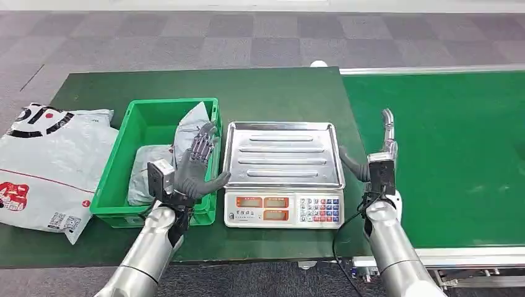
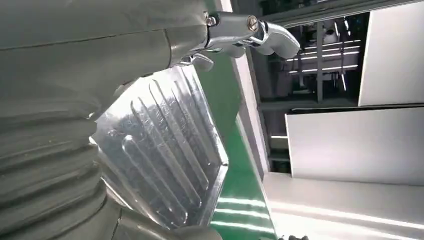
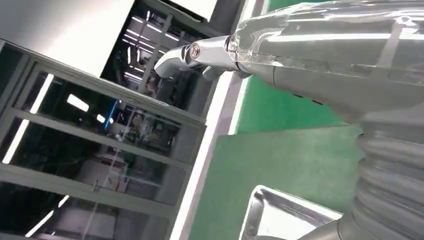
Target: Moved the parcel from conveyor to table for the left to box.
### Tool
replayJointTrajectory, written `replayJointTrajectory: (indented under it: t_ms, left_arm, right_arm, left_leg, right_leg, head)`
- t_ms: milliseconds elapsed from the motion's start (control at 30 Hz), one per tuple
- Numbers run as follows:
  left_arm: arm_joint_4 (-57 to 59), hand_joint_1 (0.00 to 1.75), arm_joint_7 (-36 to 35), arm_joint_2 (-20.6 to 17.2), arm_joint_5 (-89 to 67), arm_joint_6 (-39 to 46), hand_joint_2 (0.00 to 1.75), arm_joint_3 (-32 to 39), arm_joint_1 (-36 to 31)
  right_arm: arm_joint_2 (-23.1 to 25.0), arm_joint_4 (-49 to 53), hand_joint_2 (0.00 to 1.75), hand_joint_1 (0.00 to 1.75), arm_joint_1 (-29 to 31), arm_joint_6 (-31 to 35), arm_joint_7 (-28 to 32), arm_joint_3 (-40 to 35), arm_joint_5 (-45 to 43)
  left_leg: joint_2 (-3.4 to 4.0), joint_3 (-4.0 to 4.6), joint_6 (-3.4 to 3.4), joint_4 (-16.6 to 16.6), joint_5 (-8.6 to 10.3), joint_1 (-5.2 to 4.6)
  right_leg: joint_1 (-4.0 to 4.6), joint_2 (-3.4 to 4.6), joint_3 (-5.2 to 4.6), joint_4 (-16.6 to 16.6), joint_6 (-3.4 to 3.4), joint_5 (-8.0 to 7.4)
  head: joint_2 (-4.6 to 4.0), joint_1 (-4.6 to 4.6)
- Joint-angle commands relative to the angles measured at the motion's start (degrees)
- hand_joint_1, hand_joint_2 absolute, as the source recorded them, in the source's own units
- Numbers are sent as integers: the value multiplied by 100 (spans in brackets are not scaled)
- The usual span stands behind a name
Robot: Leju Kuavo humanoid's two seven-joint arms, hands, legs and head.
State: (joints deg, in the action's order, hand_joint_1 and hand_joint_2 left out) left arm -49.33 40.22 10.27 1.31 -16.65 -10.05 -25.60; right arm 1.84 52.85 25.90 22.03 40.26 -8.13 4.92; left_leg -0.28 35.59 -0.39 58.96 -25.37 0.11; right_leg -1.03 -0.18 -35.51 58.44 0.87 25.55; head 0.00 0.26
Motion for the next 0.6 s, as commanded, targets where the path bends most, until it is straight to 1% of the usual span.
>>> replayJointTrajectory:
  t_ms: [33,100,133,167,233,267,367,400,433,500,567,600]
  left_arm:
    - [225,0,-22,-44,-123,-7,175,170,-153]
    - [203,0,-22,-52,-168,91,175,170,-142]
    - [208,0,-22,-64,-193,155,175,165,-140]
    - [209,0,-22,-74,-197,175,175,161,-139]
    - [198,0,-22,-89,-191,197,175,158,-126]
    - [206,0,-22,-93,-159,194,175,193,-120]
    - [218,0,-22,-112,-144,163,175,231,-128]
    - [197,0,-22,-122,-163,179,175,223,-120]
    - [184,0,-22,-133,-234,297,175,194,-92]
    - [176,0,-22,-139,-177,267,175,209,-56]
    - [185,0,-22,-141,-171,255,175,200,-72]
    - [229,0,-22,-132,-131,240,175,231,-107]
  right_arm:
    - [49,-487,175,0,265,-34,-26,-71,-87]
    - [63,-568,175,0,312,-64,-26,-94,-120]
    - [68,-641,175,0,354,-86,-26,-118,-128]
    - [68,-682,175,0,380,-98,-26,-137,-124]
    - [67,-816,175,0,450,-142,-26,-187,-100]
    - [74,-914,175,0,503,-122,-26,-213,-91]
    - [118,-957,175,0,559,-40,-26,-196,-154]
    - [119,-1075,175,0,601,-113,-26,-261,-138]
    - [120,-1118,175,0,590,-134,-26,-274,-156]
    - [102,-1158,175,0,576,-223,-26,-318,-171]
    - [86,-1209,175,0,596,-330,-26,-360,-175]
    - [82,-1212,175,0,602,-387,-26,-377,-185]
  left_leg:
    - [10,-13,-2,-6,-2,4]
    - [13,-26,-3,-17,-1,8]
    - [12,-12,-2,-5,-3,5]
    - [20,-35,-4,-24,-2,10]
    - [23,-32,-3,-19,-3,8]
    - [15,-15,-2,-8,-3,3]
    - [27,-30,-4,-19,-2,6]
    - [21,-15,-2,-8,-3,5]
    - [21,-20,-3,-11,-3,6]
    - [24,-28,-3,-18,-2,7]
    - [18,-26,-2,-18,-2,7]
    - [12,-11,-2,-6,-2,4]
  right_leg:
    - [5,9,11,-8,-7,-1]
    - [9,12,25,-22,-9,-4]
    - [6,10,10,-8,-6,-2]
    - [12,18,33,-30,-12,-7]
    - [10,21,29,-24,-10,-6]
    - [4,13,13,-9,-6,-2]
    - [8,25,25,-21,-11,-7]
    - [6,19,13,-10,-7,-4]
    - [7,19,18,-14,-8,-5]
    - [8,22,25,-22,-10,-7]
    - [8,15,25,-21,-9,-5]
    - [5,10,11,-8,-5,-2]
  head:
    - [0,-2]
    - [0,-2]
    - [0,-2]
    - [0,0]
    - [0,0]
    - [0,-2]
    - [0,0]
    - [0,-2]
    - [0,0]
    - [0,-2]
    - [0,-2]
    - [0,-2]
